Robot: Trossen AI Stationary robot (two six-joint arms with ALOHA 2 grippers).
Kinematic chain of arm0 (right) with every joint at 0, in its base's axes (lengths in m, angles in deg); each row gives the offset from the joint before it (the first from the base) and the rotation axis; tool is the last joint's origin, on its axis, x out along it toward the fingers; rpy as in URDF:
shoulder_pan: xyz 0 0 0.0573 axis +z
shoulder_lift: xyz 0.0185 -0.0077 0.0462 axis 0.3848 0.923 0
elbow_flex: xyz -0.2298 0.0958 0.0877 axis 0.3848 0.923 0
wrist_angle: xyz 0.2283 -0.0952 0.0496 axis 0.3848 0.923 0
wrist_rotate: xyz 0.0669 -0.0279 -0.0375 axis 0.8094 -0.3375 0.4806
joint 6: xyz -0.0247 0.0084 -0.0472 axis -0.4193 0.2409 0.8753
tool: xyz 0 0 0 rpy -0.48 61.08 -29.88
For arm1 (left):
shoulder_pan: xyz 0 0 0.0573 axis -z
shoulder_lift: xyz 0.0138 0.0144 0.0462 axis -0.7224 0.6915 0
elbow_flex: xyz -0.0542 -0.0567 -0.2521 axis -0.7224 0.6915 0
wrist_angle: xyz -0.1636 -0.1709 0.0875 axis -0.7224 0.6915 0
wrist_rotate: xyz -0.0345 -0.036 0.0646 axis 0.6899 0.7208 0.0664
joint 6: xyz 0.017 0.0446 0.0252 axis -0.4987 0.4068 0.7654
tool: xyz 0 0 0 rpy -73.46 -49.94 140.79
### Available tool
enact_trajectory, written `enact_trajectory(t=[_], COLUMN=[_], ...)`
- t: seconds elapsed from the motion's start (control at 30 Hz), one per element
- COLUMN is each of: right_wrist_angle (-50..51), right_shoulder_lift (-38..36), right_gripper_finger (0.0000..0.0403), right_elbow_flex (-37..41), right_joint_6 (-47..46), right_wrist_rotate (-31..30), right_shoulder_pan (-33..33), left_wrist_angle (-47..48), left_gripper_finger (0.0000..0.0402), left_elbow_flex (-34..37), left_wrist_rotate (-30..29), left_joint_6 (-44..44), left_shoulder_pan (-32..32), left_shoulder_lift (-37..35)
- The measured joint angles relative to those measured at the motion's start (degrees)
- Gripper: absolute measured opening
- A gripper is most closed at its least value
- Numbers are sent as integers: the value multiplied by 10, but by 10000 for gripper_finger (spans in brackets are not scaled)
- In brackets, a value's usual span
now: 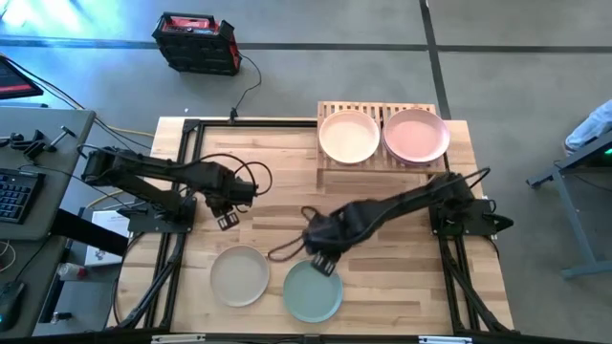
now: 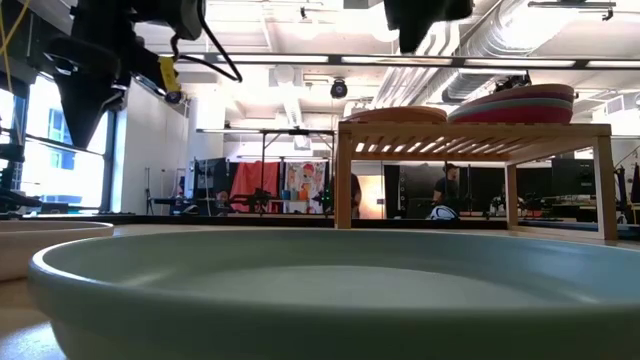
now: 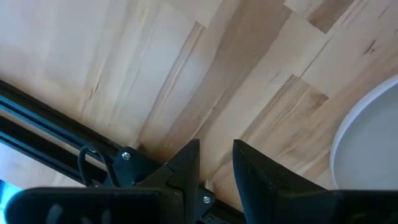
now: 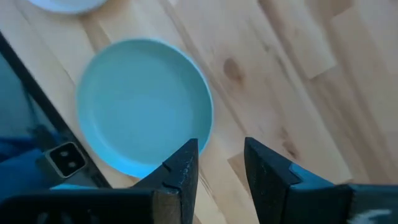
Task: Place and stack plates onto a shelf
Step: Stack the blue plate on top of the light orange plate on the shelf
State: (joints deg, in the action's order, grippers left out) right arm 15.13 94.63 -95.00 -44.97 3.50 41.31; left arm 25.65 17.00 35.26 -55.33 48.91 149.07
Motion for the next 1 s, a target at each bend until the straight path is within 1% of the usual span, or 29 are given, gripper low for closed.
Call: enact_trajectory(t=[0.3, 0.5, 0.7, 0.87, 1.0], right_wrist_angle=[-17, -22, -56, -66, -83], right_shoulder_lift=[95, 133, 146, 147, 147], right_gripper_finger=[107, 107, 107, 107, 107], right_elbow_flex=[0, 0, 0, 1, 21], right_joint_6=[-6, 3, 8, 8, 8], right_wrist_rotate=[2, 3, 4, -20, -25], right_shoulder_pan=[25, 25, 24, 23, 22], left_wrist_angle=[-1, -1, -1, -1, 0], left_gripper_finger=[85, 85, 85, 85, 85], left_elbow_flex=[0, 0, 0, 0, 0], left_wrist_rotate=[0, 0, 0, 0, 0], left_joint_6=[0, 0, 1, 0, 1], left_shoulder_pan=[21, 32, 35, 35, 35], left_shoulder_lift=[0, 0, 0, 0, 0])
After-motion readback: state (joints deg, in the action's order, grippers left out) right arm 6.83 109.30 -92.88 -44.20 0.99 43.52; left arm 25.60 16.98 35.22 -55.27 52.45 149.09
